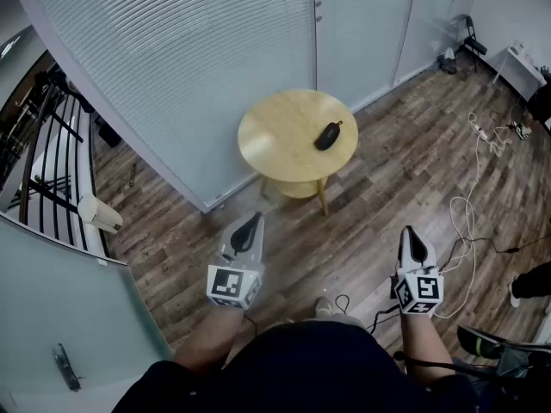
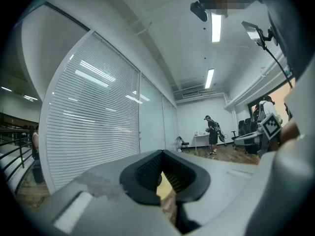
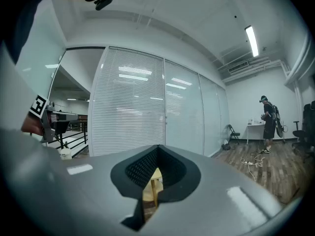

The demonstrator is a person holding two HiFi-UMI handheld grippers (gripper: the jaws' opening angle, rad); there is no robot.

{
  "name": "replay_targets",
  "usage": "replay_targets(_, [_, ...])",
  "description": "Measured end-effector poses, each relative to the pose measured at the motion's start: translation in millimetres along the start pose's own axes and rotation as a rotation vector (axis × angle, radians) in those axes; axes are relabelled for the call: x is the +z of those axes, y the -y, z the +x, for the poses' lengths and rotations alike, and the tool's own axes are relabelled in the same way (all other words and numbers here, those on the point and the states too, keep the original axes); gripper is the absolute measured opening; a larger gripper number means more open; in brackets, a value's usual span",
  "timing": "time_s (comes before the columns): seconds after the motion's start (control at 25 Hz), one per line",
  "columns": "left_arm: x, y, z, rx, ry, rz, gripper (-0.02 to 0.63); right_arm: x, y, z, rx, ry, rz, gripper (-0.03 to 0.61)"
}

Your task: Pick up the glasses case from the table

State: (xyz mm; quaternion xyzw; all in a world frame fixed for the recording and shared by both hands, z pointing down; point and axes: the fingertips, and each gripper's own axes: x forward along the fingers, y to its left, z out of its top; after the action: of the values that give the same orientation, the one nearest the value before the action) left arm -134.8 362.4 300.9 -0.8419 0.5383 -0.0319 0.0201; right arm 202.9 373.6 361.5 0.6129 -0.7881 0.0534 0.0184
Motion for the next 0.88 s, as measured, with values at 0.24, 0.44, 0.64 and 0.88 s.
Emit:
replay_targets(0.24, [0.1,-5.5,17.1,-0.013,-0.001,0.06,0.003,2.1,8.4,21.0,-0.006,-0.002,-0.015,0.008])
replay_targets(0.44, [1.1,-7.0,33.0,0.001,-0.006,0.063,0.003,0.7,11.2,37.6,0.021,-0.009,-0.034,0.008])
replay_targets(0.64, [-2.3,-2.6,54.3,0.018,-0.01,0.078,0.003,7.9,31.8,57.1,-0.022,-0.011,-0.112,0.008])
replay_targets(0.88, [-20.9,26.0,85.6,-0.004,-0.017,0.075,0.003,13.5,50.3,84.7,-0.005,0.003,-0.155,0.008])
